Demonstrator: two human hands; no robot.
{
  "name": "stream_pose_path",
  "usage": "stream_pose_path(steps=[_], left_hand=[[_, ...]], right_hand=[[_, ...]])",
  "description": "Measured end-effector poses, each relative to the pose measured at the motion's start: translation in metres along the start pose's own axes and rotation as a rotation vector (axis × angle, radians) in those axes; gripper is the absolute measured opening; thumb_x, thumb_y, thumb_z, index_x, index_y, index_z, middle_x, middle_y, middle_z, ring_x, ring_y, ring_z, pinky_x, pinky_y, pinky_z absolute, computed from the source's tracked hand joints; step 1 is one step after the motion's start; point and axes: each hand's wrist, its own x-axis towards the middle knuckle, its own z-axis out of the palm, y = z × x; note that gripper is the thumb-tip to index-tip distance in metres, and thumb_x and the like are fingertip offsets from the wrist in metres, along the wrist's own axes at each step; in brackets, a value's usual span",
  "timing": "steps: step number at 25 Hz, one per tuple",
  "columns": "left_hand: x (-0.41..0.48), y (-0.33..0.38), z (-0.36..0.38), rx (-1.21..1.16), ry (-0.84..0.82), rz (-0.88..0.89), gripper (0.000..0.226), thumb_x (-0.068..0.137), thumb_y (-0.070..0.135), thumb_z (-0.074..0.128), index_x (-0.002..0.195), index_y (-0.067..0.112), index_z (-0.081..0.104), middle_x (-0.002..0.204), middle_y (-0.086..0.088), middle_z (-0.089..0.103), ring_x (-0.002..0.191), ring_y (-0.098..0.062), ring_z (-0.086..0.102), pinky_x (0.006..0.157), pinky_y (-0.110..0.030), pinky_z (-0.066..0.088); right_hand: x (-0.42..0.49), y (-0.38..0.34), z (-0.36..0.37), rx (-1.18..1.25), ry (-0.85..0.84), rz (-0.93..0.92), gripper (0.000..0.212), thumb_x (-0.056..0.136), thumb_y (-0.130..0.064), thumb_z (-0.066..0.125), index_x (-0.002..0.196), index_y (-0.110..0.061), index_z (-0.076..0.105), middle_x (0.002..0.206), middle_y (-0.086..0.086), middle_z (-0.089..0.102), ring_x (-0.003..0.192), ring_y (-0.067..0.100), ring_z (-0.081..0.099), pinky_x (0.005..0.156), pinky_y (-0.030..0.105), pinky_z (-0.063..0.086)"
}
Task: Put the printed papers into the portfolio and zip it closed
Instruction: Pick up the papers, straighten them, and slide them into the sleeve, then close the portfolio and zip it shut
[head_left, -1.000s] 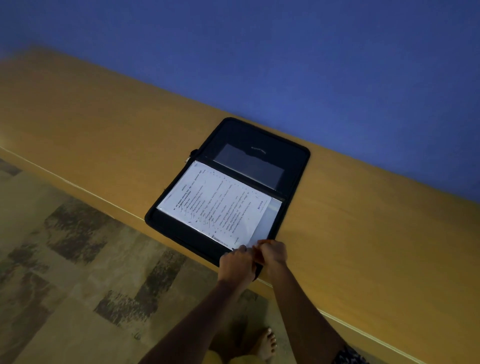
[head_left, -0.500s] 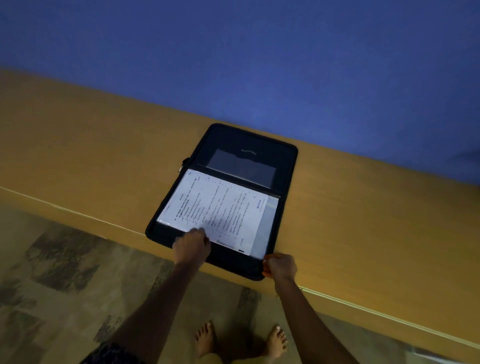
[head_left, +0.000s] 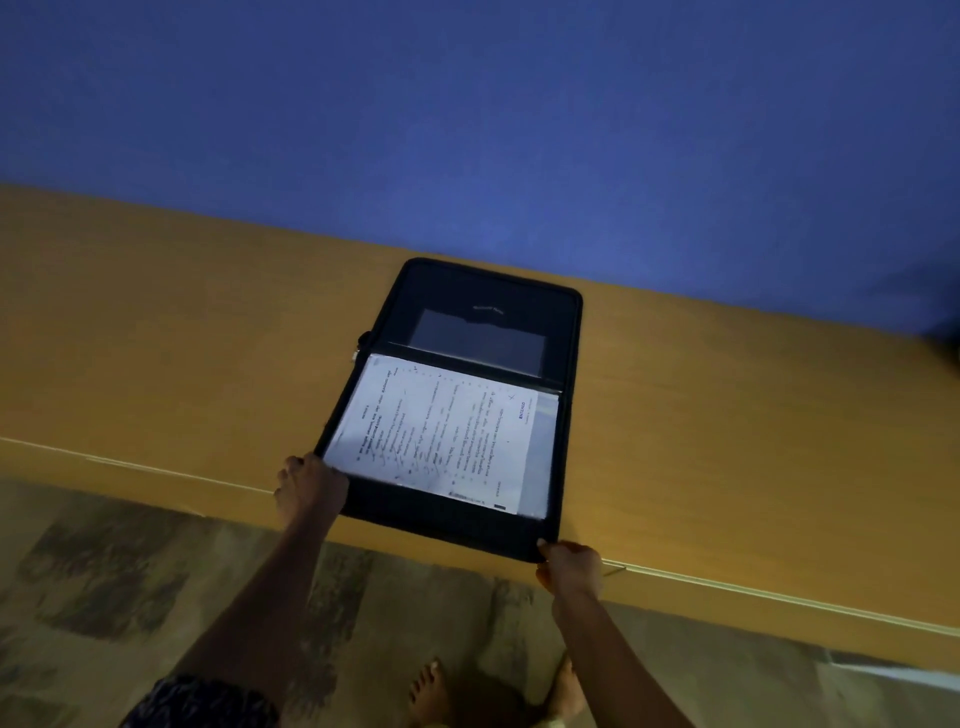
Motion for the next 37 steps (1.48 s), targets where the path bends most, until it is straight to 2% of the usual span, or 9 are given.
stream_pose_path(steps=[5,10,14,18,22,24,29,32,37], left_hand=[[0.005,0.005,-0.007,-0.092,-0.031,-0.092,0.042,0.095,0.016,0.044,0.13,-0.006,0.046,0.133,-0.03,0.044,0.122,-0.044,0.041,0.101,-0.048,0.037],[0.001,0.009,0.001,-0.238,-0.101,-0.133,0.041,0.093,0.029,0.052,0.118,-0.003,0.059,0.116,-0.025,0.061,0.106,-0.041,0.058,0.088,-0.043,0.049],[-0.021,0.016,0.02,-0.531,-0.352,-0.171,0.041,0.091,0.027,0.064,0.114,-0.006,0.062,0.111,-0.025,0.065,0.098,-0.04,0.064,0.088,-0.05,0.054],[-0.066,0.038,0.046,-0.632,-0.573,-0.201,0.02,0.088,0.022,0.069,0.095,0.004,0.065,0.107,-0.021,0.069,0.086,-0.033,0.066,0.084,-0.045,0.057],[-0.119,0.087,0.075,-0.716,-0.756,-0.183,0.026,0.09,0.019,0.066,0.109,0.001,0.065,0.087,-0.009,0.072,0.073,-0.021,0.068,0.066,-0.032,0.057],[-0.143,0.111,0.086,-0.783,-0.824,-0.158,0.025,0.091,0.023,0.065,0.109,0.007,0.064,0.091,-0.009,0.073,0.081,-0.021,0.069,0.072,-0.033,0.056],[-0.156,0.146,0.094,-0.798,-0.926,-0.176,0.025,0.095,0.03,0.059,0.103,0.007,0.064,0.102,-0.011,0.073,0.097,-0.027,0.069,0.087,-0.041,0.054],[-0.127,0.137,0.083,-0.807,-0.866,-0.281,0.027,0.095,0.025,0.057,0.1,0.0,0.066,0.103,-0.015,0.072,0.091,-0.028,0.068,0.079,-0.039,0.053],[-0.07,0.092,0.061,-0.521,-0.282,-0.197,0.018,0.087,0.017,0.059,0.073,0.008,0.065,0.084,-0.016,0.072,0.077,-0.03,0.068,0.081,-0.048,0.058]], right_hand=[[0.001,-0.007,-0.002,0.201,0.084,0.036,0.003,0.085,-0.005,0.068,0.082,-0.006,0.069,0.086,0.013,0.068,0.09,0.034,0.065,0.081,0.043,0.057],[0.014,-0.04,-0.03,0.446,0.187,0.042,0.015,0.083,0.002,0.066,0.096,-0.001,0.073,0.095,0.015,0.069,0.089,0.032,0.064,0.084,0.04,0.056],[0.031,-0.065,-0.056,0.59,0.249,0.051,0.021,0.08,0.001,0.07,0.101,0.004,0.071,0.092,0.015,0.066,0.082,0.029,0.061,0.076,0.032,0.052],[0.038,-0.058,-0.06,0.597,0.196,0.128,0.019,0.079,-0.002,0.072,0.096,0.005,0.069,0.097,0.018,0.067,0.087,0.031,0.061,0.083,0.04,0.054],[0.027,-0.036,-0.047,0.645,0.042,0.146,0.002,0.083,0.003,0.068,0.086,0.004,0.068,0.093,0.018,0.066,0.084,0.034,0.062,0.077,0.041,0.056],[0.024,-0.024,-0.043,0.573,0.054,0.148,0.006,0.084,-0.001,0.069,0.079,0.0,0.067,0.09,0.016,0.066,0.084,0.033,0.062,0.078,0.04,0.056],[0.032,-0.019,-0.065,0.486,0.146,0.125,0.017,0.085,-0.004,0.069,0.1,0.004,0.071,0.094,0.018,0.068,0.092,0.035,0.063,0.089,0.049,0.055],[0.047,-0.03,-0.085,0.45,0.184,0.088,0.019,0.084,-0.008,0.072,0.1,0.003,0.072,0.101,0.019,0.07,0.095,0.033,0.062,0.085,0.038,0.054],[0.075,-0.054,-0.116,0.372,0.276,0.036,0.021,0.085,-0.01,0.071,0.103,0.001,0.073,0.089,0.014,0.068,0.081,0.028,0.057,0.07,0.028,0.045]])
